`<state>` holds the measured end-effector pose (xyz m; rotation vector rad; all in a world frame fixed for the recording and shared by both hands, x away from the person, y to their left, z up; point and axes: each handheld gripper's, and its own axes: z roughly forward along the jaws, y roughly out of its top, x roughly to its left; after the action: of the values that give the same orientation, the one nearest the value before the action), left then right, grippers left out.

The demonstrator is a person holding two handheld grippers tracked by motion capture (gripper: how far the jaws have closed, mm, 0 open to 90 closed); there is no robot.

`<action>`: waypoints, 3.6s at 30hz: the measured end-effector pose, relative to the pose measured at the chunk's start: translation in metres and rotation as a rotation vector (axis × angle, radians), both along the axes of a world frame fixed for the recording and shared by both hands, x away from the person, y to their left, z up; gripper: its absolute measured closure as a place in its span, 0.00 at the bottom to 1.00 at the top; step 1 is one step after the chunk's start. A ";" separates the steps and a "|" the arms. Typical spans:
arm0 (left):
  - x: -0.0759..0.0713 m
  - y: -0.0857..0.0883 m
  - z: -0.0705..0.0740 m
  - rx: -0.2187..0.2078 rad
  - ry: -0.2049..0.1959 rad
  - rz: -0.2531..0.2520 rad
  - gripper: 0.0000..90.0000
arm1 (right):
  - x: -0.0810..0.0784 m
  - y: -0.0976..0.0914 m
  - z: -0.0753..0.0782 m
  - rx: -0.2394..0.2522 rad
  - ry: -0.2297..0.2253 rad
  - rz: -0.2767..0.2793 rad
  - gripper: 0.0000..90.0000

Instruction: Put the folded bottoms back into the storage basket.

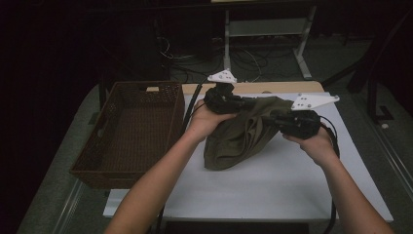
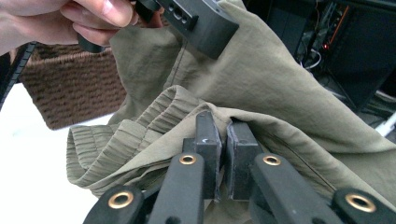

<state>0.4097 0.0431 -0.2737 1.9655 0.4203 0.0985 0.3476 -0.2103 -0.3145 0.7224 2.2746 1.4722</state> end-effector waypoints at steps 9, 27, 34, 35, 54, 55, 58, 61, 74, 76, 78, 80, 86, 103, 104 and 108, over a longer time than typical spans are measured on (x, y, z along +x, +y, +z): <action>0.005 0.021 0.031 0.011 -0.041 0.042 0.93 | 0.018 0.020 0.025 0.022 -0.023 0.030 0.94; 0.012 0.087 0.080 0.011 -0.074 0.132 0.94 | 0.045 0.073 0.071 0.062 -0.049 0.105 0.94; 0.012 0.114 0.089 0.000 -0.077 0.167 0.94 | 0.055 0.098 0.079 0.081 -0.040 0.137 0.94; 0.012 0.116 0.090 -0.001 -0.080 0.172 0.93 | 0.056 0.102 0.080 0.082 -0.041 0.140 0.94; 0.007 0.196 0.097 -0.018 -0.097 0.273 0.94 | 0.070 0.176 0.095 0.056 -0.032 0.224 0.94; 0.007 0.201 0.097 -0.020 -0.096 0.282 0.94 | 0.071 0.180 0.095 0.055 -0.030 0.229 0.94; 0.005 0.216 0.094 -0.023 -0.093 0.306 0.94 | 0.073 0.194 0.095 0.051 -0.024 0.246 0.94; 0.004 0.231 0.091 -0.019 -0.091 0.331 0.94 | 0.074 0.207 0.092 0.045 -0.014 0.262 0.94; -0.003 0.289 0.071 -0.009 -0.055 0.438 0.94 | 0.080 0.259 0.074 0.031 0.030 0.327 0.94; -0.004 0.296 0.067 -0.007 -0.047 0.452 0.94 | 0.082 0.266 0.070 0.031 0.033 0.335 0.94; -0.005 0.302 0.065 0.001 -0.044 0.462 0.94 | 0.082 0.272 0.067 0.029 0.043 0.343 0.94; -0.005 0.307 0.062 0.006 -0.039 0.472 0.94 | 0.083 0.278 0.062 0.023 0.052 0.352 0.94; -0.006 0.323 0.050 0.019 -0.020 0.511 0.94 | 0.083 0.293 0.050 0.007 0.079 0.370 0.94; 0.005 0.350 0.008 0.119 0.045 0.637 0.94 | 0.074 0.320 0.011 -0.077 0.152 0.428 0.94; 0.006 0.350 0.005 0.137 0.047 0.650 0.94 | 0.074 0.321 0.007 -0.082 0.158 0.430 0.94; 0.010 0.353 0.000 0.173 0.054 0.686 0.94 | 0.073 0.325 -0.005 -0.101 0.181 0.438 0.94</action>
<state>0.4193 0.3956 -0.2738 1.9129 1.1396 0.5323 0.4207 0.1148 -0.3194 0.3516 2.7549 1.5034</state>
